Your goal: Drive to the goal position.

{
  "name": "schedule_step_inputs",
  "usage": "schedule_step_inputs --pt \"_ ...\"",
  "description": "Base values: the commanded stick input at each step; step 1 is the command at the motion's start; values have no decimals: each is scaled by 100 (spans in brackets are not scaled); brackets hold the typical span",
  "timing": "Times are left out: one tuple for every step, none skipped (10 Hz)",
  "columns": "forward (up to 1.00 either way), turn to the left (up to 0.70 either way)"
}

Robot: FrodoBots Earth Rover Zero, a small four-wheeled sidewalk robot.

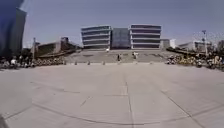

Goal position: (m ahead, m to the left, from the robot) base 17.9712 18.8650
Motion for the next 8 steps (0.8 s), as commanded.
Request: schedule_step_inputs --pt "100 0" --pt "100 0" --pt "100 0" --pt "100 0" --pt "100 0" --pt "100 0" --pt "100 0" --pt "100 0"
